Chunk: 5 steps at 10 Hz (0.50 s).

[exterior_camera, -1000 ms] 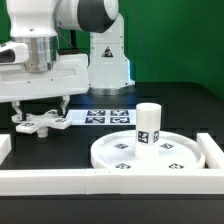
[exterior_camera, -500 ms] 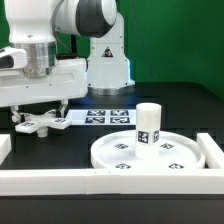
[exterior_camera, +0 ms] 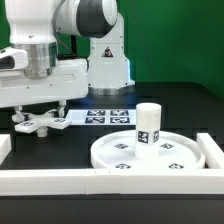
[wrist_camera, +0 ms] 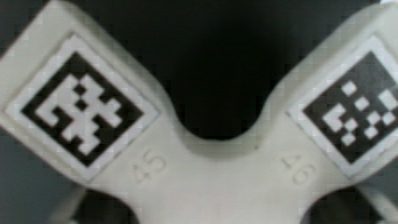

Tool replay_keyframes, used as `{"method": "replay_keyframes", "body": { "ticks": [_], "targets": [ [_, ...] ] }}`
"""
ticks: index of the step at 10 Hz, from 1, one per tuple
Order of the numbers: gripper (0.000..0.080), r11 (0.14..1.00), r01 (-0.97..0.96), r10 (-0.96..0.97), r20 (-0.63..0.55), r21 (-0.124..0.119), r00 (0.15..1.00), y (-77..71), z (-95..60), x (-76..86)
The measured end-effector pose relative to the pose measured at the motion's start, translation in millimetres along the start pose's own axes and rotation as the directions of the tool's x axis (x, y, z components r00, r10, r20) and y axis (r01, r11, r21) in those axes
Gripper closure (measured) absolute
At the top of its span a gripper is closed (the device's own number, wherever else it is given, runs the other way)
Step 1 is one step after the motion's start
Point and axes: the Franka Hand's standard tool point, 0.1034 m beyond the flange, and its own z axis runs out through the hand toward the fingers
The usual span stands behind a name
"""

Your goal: Assemble round table

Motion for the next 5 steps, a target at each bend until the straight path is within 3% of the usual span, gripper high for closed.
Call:
{"method": "replay_keyframes", "body": {
  "ticks": [3, 5],
  "targets": [
    [0.0355, 1.0, 0.0, 0.0, 0.0, 0.0, 1.0, 0.1, 0.0, 0.2],
    [0.0355, 1.0, -0.012, 0.012, 0.001, 0.014, 1.0, -11.0, -7.0, 9.1]
  ]
}}
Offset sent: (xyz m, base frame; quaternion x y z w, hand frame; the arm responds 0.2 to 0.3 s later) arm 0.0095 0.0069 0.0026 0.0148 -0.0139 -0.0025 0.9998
